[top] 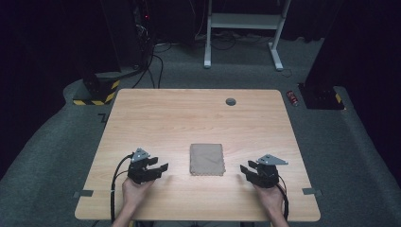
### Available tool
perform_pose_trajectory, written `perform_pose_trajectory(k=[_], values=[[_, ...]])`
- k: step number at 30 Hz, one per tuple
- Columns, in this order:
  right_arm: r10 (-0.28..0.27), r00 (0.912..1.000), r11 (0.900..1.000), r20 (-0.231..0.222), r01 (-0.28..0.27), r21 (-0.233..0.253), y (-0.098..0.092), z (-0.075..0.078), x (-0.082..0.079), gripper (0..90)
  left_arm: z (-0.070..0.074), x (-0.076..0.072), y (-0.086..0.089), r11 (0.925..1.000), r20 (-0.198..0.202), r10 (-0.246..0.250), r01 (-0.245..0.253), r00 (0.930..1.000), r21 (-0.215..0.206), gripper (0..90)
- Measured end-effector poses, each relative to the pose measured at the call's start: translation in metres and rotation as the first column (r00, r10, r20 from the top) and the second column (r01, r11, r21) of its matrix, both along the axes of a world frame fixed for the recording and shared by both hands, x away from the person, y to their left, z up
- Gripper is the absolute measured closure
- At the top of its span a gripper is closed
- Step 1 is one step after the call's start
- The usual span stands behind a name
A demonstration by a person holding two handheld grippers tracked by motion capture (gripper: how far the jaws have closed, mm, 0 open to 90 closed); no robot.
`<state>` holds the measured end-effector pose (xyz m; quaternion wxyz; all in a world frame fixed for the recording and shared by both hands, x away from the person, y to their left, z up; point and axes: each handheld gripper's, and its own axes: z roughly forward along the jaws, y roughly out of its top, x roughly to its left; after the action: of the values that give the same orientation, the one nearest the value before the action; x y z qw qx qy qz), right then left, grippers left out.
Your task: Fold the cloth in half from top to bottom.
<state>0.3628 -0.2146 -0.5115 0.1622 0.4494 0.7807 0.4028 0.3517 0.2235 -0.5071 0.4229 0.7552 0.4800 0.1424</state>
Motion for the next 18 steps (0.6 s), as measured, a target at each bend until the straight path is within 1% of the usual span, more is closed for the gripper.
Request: perform_pose_trajectory(k=[3, 6, 9, 10, 13, 15, 17, 18], values=[[-0.009, 0.9999, 1.000, -0.005, 0.009, -0.011, -0.003, -0.002, -0.001, 55.0, -0.002, -0.003, 0.002, 0.9999, 0.005, 0.009, -0.009, 0.9999, 0.008, 42.0], [-0.021, 0.9997, 1.000, -0.009, 0.020, -0.024, -0.007, -0.005, -0.003, 55.0, -0.004, -0.005, 0.006, 0.9994, 0.007, 0.023, -0.023, 0.9997, 0.026, 41.8], [-0.029, 0.9995, 0.999, -0.011, 0.028, -0.034, -0.011, -0.008, -0.004, 55.0, -0.005, -0.006, 0.009, 0.9990, 0.004, 0.036, -0.036, 0.9993, 0.027, 41.5], [-0.037, 0.9992, 0.999, -0.017, 0.036, -0.033, -0.011, -0.008, -0.005, 55.0, -0.005, -0.006, 0.010, 0.9987, 0.005, 0.039, -0.039, 0.9992, 0.033, 41.4], [-0.041, 0.9991, 0.997, -0.008, 0.040, -0.062, -0.013, -0.010, -0.006, 54.9, -0.006, -0.006, 0.013, 0.9981, -0.001, 0.049, -0.049, 0.9988, 0.039, 41.1], [-0.040, 0.9992, 0.996, -0.006, 0.039, -0.076, -0.013, -0.011, -0.007, 54.7, -0.008, -0.006, 0.014, 0.9969, 0.002, 0.060, -0.060, 0.9982, 0.051, 40.9], [-0.038, 0.9992, 0.995, 0.006, 0.039, -0.089, -0.013, -0.011, -0.007, 54.6, -0.008, -0.007, 0.013, 0.9948, 0.003, 0.069, -0.069, 0.9976, 0.075, 40.9], [-0.041, 0.9992, 0.995, 0.004, 0.041, -0.093, -0.013, -0.011, -0.008, 54.6, -0.009, -0.007, 0.012, 0.9938, 0.006, 0.071, -0.071, 0.9975, 0.085, 40.9]])
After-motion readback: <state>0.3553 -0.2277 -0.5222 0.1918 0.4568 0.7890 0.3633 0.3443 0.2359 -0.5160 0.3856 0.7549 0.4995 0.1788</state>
